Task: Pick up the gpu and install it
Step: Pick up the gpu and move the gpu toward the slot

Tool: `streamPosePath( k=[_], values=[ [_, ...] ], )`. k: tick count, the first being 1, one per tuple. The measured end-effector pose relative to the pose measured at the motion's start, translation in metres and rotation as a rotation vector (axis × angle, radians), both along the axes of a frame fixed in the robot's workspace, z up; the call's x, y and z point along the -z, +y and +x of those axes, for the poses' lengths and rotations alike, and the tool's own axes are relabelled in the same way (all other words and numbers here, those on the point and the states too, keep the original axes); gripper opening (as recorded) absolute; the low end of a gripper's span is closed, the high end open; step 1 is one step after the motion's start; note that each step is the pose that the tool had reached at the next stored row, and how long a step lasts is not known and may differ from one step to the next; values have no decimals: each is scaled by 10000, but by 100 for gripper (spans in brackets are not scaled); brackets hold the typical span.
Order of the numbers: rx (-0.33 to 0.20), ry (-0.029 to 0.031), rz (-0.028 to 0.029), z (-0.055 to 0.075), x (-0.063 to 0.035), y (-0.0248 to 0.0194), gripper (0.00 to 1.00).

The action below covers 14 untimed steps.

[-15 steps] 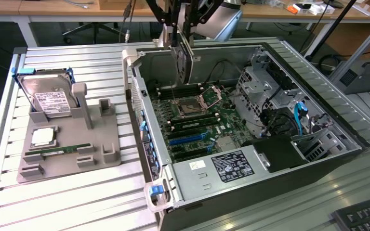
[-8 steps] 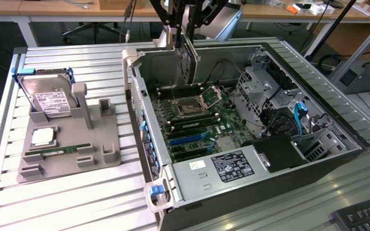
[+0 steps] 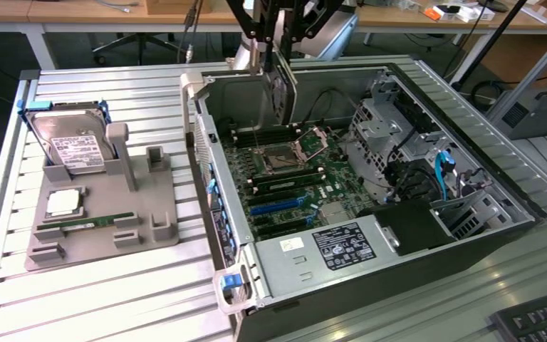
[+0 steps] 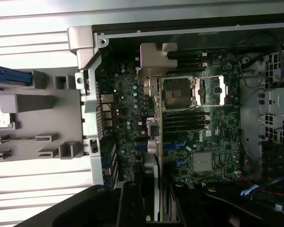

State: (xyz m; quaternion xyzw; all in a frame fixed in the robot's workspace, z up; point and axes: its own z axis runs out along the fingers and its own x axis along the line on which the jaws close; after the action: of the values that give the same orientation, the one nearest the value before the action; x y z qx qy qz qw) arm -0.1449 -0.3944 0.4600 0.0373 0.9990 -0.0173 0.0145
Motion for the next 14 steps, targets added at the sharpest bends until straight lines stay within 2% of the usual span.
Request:
streamPosePath(
  k=[14],
  values=[
    [1,0,-72,109,21,0,27]
  ],
)
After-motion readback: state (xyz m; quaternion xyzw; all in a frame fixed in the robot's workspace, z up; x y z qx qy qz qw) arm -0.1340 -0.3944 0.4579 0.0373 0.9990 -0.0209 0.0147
